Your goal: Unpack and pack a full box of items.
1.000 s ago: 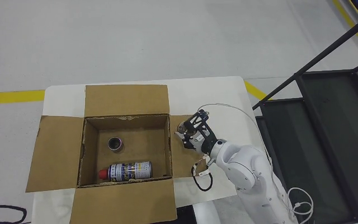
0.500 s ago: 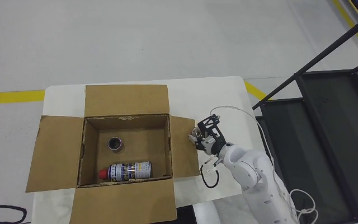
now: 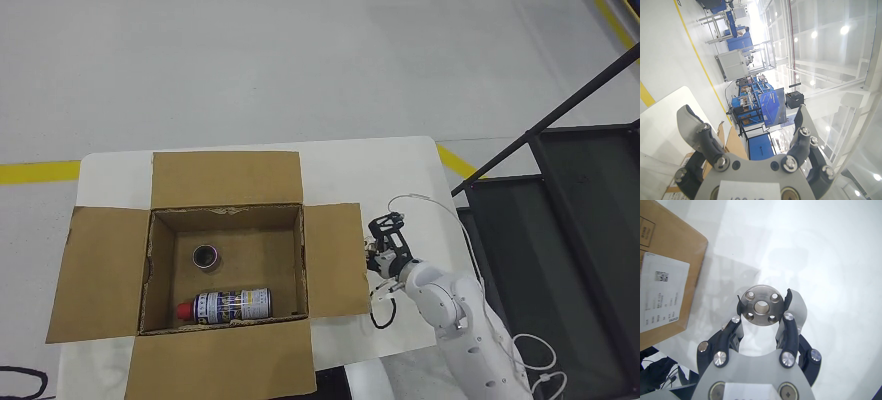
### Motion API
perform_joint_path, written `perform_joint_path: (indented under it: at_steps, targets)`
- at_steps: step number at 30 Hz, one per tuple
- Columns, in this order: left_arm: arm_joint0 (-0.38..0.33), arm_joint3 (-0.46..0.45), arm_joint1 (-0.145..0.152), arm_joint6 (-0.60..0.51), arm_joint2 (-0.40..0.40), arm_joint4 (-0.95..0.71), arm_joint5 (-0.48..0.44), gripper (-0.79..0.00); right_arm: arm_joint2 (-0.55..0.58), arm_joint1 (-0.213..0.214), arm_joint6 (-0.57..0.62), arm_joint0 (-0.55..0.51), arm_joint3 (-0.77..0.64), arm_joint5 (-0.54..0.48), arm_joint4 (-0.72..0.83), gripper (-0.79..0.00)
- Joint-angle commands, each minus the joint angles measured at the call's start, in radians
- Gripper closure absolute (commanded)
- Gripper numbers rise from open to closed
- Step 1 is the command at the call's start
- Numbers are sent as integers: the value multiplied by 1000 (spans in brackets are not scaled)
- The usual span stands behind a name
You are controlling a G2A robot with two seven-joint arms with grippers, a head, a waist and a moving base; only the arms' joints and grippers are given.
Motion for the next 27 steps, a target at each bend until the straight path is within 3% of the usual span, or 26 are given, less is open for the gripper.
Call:
perform_joint_path:
  at_steps: [1, 8, 14, 21, 24, 27]
  targets:
    - [0, 0, 0, 0, 0, 0, 0, -785, -1, 1, 13, 5, 14, 27, -20, 0]
    - [0, 0, 0, 0, 0, 0, 0, -785, -37, 1, 59, 41, 48, 82, -49, 0]
    - [0, 0, 0, 0, 0, 0, 0, -785, -64, 0, 79, 69, 82, 103, -54, -77]
    - [0, 0, 0, 0, 0, 0, 0, -785, -81, 1, 107, 89, 100, 122, -47, -105]
    - [0, 0, 0, 0, 0, 0, 0, -785, -85, 1, 112, 97, 106, 125, -43, -175]
    - [0, 0, 0, 0, 0, 0, 0, -785, -89, 2, 116, 101, 108, 129, -42, -305]
